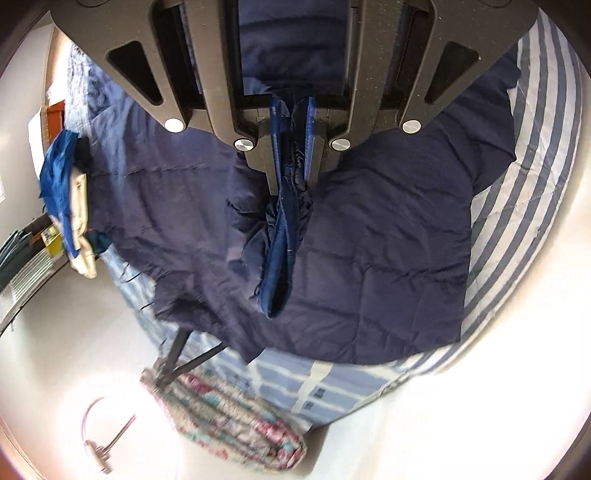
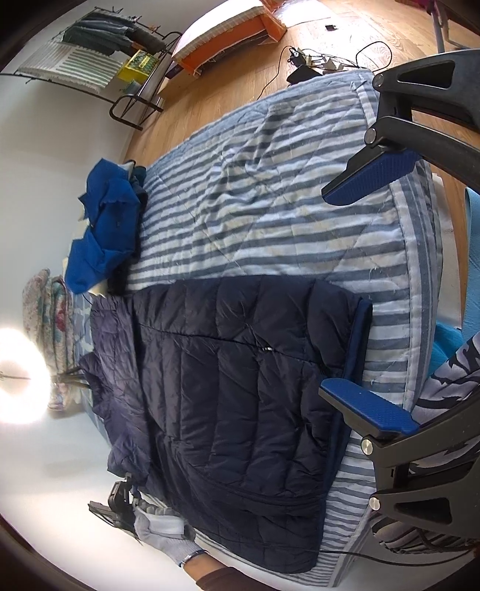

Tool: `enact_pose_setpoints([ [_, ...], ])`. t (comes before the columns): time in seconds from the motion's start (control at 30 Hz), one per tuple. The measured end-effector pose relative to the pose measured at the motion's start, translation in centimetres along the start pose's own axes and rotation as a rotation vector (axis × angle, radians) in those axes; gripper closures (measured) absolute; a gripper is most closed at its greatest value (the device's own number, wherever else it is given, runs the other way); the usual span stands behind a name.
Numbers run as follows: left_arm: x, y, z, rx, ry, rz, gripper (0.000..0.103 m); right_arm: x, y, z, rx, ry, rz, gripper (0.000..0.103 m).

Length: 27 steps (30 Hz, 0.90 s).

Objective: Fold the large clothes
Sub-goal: 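Lift the cuff with the left gripper and fold the sleeve across the jacket body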

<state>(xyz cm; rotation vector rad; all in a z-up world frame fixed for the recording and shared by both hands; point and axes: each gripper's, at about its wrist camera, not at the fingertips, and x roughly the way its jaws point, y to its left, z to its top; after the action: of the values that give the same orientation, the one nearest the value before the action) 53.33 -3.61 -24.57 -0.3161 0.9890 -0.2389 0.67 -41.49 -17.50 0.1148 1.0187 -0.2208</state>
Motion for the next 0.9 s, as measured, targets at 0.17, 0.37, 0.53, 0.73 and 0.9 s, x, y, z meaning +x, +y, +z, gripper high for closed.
enact_pose_setpoints([
  [0.17, 1.3, 1.0, -1.0, 0.031, 0.052, 0.112, 0.051, 0.1, 0.6, 0.4, -0.009, -0.004, 0.011, 0.008],
  [0.37, 0.4, 2.3, -2.1, 0.004, 0.026, 0.084, 0.062, 0.6, 1.2, 0.7, -0.019, -0.001, 0.020, 0.008],
  [0.53, 0.7, 1.4, -1.9, 0.071, 0.003, 0.139, 0.097, 0.9, 1.6, 0.9, -0.030, -0.001, 0.032, 0.008],
  [0.73, 2.4, 0.5, 0.0, 0.091, -0.012, 0.176, 0.097, 1.8, 1.7, 1.0, -0.029, 0.014, 0.027, 0.008],
  [0.9, 3.6, 0.4, 0.6, 0.101, -0.019, 0.232, 0.097, 2.3, 1.5, 0.9, -0.022, 0.025, 0.019, 0.008],
])
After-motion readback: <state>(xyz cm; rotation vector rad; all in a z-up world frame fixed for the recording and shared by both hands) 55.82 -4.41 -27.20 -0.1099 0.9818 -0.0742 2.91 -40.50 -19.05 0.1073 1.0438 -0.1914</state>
